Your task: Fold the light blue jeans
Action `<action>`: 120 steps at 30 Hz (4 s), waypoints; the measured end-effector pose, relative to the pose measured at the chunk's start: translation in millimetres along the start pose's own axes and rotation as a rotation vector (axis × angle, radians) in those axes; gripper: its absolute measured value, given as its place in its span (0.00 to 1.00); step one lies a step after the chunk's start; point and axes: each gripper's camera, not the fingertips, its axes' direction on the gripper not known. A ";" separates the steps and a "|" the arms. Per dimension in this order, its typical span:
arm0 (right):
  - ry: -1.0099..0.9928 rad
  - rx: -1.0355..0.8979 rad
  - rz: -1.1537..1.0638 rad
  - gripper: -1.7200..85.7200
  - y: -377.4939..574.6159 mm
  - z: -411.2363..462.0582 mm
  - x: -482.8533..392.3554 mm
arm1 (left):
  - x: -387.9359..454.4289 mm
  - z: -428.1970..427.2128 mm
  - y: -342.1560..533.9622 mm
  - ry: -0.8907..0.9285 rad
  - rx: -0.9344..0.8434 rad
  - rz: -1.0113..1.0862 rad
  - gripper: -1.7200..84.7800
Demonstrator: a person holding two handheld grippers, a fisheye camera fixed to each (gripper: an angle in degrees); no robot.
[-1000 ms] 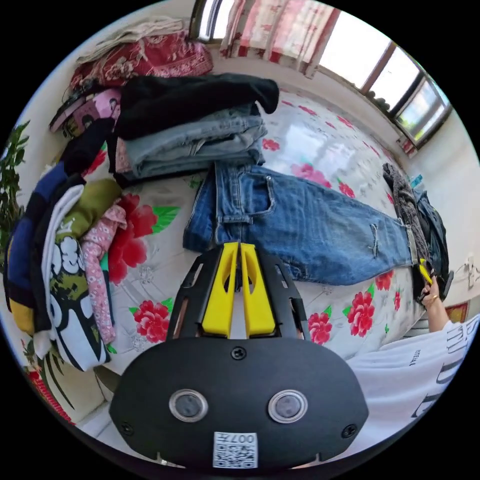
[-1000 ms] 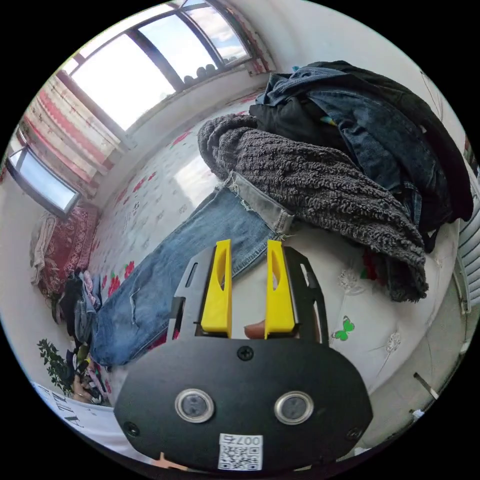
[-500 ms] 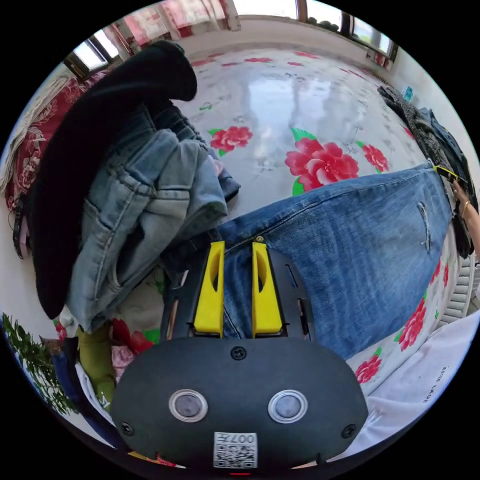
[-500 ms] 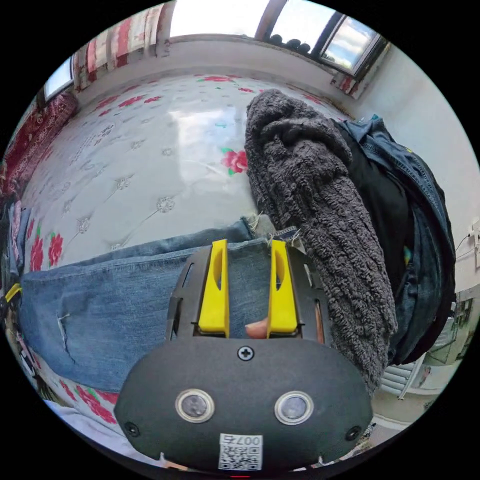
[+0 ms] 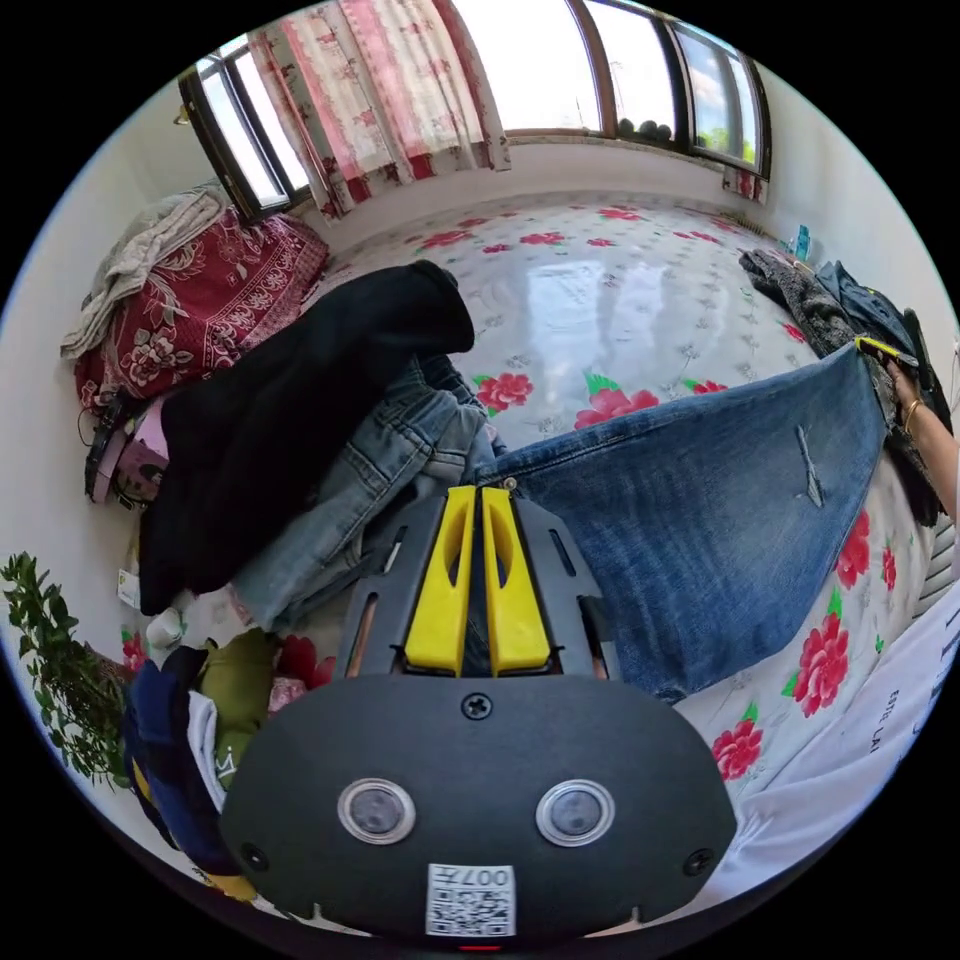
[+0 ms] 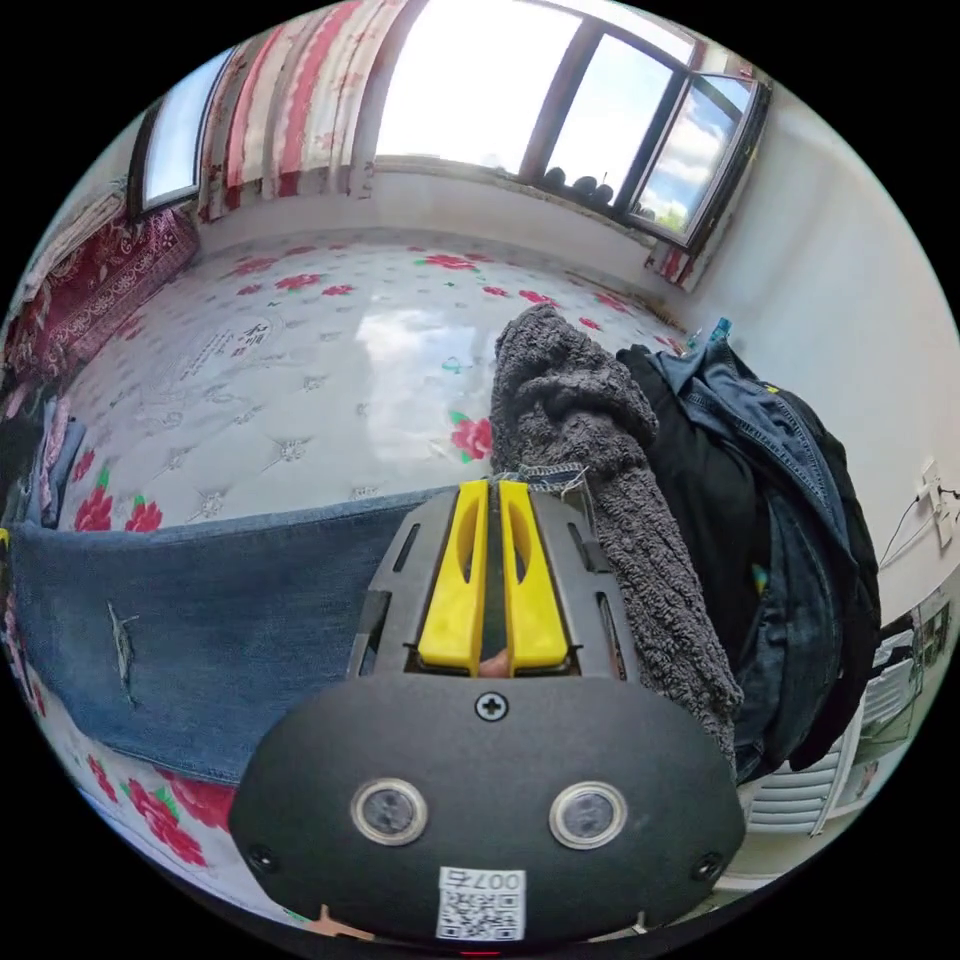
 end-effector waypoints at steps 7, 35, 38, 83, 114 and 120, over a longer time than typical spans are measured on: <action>-0.044 -0.249 0.219 0.08 27.0 60.3 28.7 | 16.4 111.1 -8.9 -0.032 -0.206 0.109 0.01; -0.696 0.231 -0.008 0.02 97.2 -163.0 -57.6 | -196.0 29.3 325.9 0.479 0.057 -1.096 0.18; -0.595 0.207 -0.458 0.02 107.3 -211.1 -176.1 | -214.2 56.2 327.3 0.554 0.048 -1.084 0.19; -0.843 -0.275 0.212 0.12 144.9 13.9 -68.9 | -52.1 95.1 137.4 0.776 -0.100 -0.134 0.19; -1.162 -0.100 -0.189 0.06 -79.5 -108.2 -435.4 | -381.1 -3.0 107.2 0.219 0.132 -0.495 0.11; -0.817 -0.214 -0.225 0.08 44.2 -56.9 -346.3 | -319.9 7.0 185.9 0.316 0.215 -0.537 0.11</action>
